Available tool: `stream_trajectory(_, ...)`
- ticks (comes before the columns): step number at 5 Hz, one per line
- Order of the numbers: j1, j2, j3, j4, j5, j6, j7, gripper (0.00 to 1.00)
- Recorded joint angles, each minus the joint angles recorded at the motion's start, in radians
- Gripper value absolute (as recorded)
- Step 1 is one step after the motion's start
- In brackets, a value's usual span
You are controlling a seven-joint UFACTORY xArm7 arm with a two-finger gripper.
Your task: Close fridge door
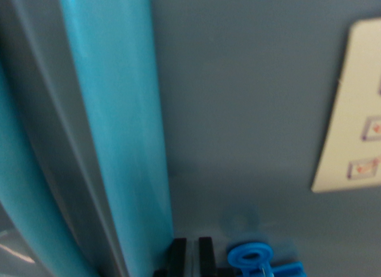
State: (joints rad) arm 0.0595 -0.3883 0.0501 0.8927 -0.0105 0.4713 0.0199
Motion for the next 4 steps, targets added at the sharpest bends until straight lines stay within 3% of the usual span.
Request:
stream_trajectory(1, 0.0, 0.046, 0.015, 0.042, 0.0, 0.0, 0.0, 1.0)
stream_trajectory(2, 0.0, 0.046, 0.015, 0.042, 0.0, 0.0, 0.0, 1.0)
stream_trajectory(3, 0.0, 0.081, 0.021, 0.077, 0.0, 0.0, 0.0, 1.0)
stream_trajectory(4, 0.0, 0.081, 0.021, 0.077, 0.0, 0.0, 0.0, 1.0)
